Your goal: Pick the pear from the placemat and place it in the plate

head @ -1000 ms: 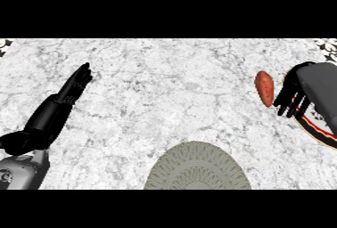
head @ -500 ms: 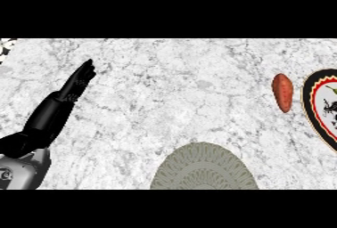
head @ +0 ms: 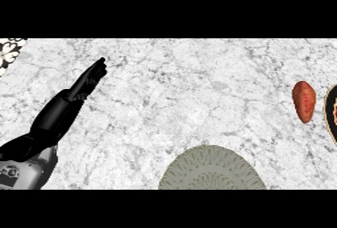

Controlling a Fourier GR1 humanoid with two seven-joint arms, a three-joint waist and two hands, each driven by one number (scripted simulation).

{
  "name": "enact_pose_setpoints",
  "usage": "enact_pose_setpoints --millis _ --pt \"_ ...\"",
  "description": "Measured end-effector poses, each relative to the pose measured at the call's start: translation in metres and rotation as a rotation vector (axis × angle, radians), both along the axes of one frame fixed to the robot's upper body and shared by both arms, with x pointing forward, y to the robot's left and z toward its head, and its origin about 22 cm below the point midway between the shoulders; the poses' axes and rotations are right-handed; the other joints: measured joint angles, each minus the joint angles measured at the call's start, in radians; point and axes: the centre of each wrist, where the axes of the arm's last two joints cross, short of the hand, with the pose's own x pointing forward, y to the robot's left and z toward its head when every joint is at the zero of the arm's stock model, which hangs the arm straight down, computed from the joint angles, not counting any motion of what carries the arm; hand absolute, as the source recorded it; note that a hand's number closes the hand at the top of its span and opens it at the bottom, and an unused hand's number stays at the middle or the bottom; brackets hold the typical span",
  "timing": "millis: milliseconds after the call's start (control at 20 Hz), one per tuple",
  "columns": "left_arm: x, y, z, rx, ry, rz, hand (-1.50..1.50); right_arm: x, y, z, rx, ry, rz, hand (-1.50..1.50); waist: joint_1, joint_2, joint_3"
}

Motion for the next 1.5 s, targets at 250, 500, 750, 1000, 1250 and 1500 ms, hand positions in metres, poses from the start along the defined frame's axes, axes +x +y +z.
enact_pose_setpoints --millis 250,500,750,1000,1250,1500 --pt "0.001 -0.008 0.004 0.000 -0.010 -0.031 0.00 -0.015 -0.017 0.013 -0.180 -0.025 -0.057 1.50 0.022 0.003 0.006" --pt "0.002 -0.011 0.003 -0.006 -0.002 -0.039 0.00 -0.030 -0.032 0.018 -0.294 -0.049 -0.098 1.50 0.021 0.001 0.010" --pt "0.003 -0.013 0.002 -0.010 0.008 -0.039 0.00 -0.043 -0.045 0.018 -0.376 -0.068 -0.125 1.50 0.016 -0.009 0.014" --pt "0.004 -0.013 0.002 -0.013 0.015 -0.029 0.00 -0.054 -0.056 0.013 -0.450 -0.070 -0.138 1.50 0.003 -0.019 0.015" --pt "0.005 -0.010 0.000 -0.011 0.025 -0.012 0.00 -0.064 -0.066 0.001 -0.487 -0.058 -0.150 1.50 -0.012 -0.027 0.015" --pt "0.004 -0.005 -0.003 -0.012 0.039 0.012 0.00 -0.074 -0.076 -0.017 -0.447 -0.080 -0.178 1.50 -0.035 -0.039 0.018"
